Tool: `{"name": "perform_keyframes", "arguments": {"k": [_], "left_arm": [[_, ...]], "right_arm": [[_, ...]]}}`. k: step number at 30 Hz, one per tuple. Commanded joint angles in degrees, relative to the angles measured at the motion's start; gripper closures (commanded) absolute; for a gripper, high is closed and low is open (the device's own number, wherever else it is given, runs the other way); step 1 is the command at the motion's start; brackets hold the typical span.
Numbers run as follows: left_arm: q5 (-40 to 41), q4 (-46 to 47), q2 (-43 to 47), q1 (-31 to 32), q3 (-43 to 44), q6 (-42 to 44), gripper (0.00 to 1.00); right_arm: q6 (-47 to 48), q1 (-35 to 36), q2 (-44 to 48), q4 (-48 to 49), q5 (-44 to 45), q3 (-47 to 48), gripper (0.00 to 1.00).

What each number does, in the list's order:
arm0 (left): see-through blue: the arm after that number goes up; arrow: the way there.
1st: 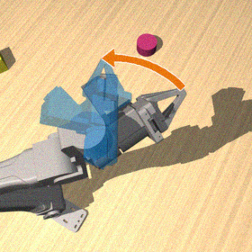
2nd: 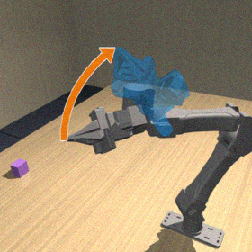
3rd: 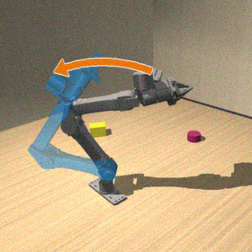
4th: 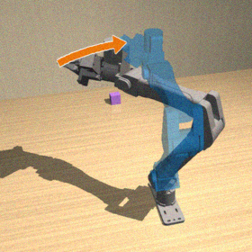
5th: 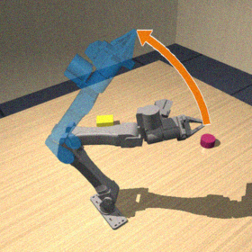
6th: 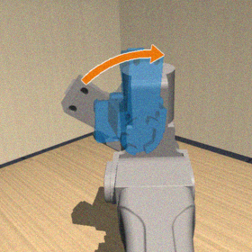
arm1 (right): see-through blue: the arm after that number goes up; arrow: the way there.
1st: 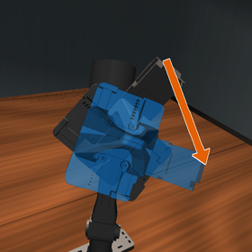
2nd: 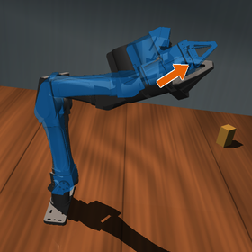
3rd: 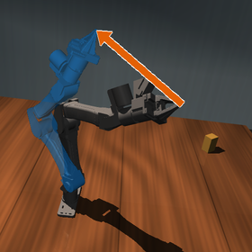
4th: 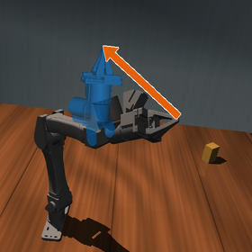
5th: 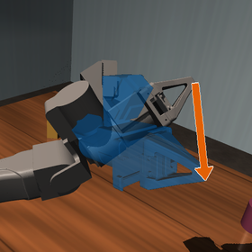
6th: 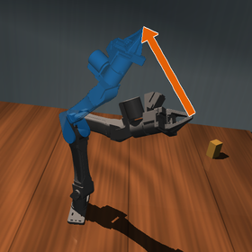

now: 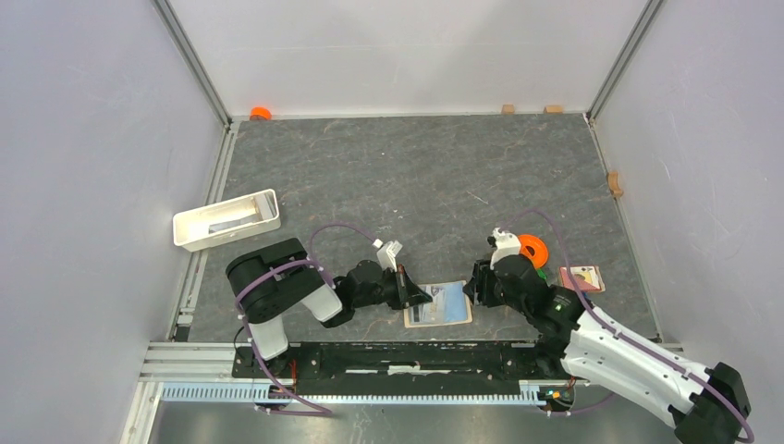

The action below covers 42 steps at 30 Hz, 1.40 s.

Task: Put the credit cards into the card holder
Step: Insert the credit card into the card holder.

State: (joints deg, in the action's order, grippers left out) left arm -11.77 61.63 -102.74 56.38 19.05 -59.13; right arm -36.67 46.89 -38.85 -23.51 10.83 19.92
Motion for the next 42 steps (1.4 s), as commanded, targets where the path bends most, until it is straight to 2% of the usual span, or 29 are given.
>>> {"name": "perform_keyframes", "arguments": {"k": [1, 13, 19, 25, 29, 36, 42], "left_arm": [[4.12, -4.3, -0.59, -0.13, -1.29, 0.16, 0.98], [4.6, -3.99, -0.19, -0.22, -2.04, -0.19, 0.98], [5.95, -1.33, -0.7, -0.22, -3.21, -1.57, 0.98], [7.21, 3.78, -3.34, -0.22, -4.38, -3.91, 0.98], [8.37, 6.89, -4.49, -0.22, -5.33, -4.8, 0.98], [11.02, 4.3, -2.08, -0.22, -6.01, -2.9, 0.98], [9.07, 6.52, -5.21, 0.87, -4.05, -3.69, 0.98]], "right_arm": [[-2.47, 0.24, 0.5, 2.67, -5.19, -1.42, 0.48], [-5.84, 0.22, -1.15, 11.15, -12.77, -10.0, 0.43], [-7.49, 0.22, -2.61, 13.48, -14.65, -12.49, 0.6], [-7.53, 0.22, -4.22, 10.71, -12.68, -13.23, 0.87], [-7.53, 0.21, -4.4, 10.26, -12.57, -13.83, 0.99], [-7.46, 0.23, -4.18, 9.43, -12.06, -13.69, 1.0], [-7.19, 0.21, -4.39, 9.29, -11.88, -13.43, 1.0]]}}
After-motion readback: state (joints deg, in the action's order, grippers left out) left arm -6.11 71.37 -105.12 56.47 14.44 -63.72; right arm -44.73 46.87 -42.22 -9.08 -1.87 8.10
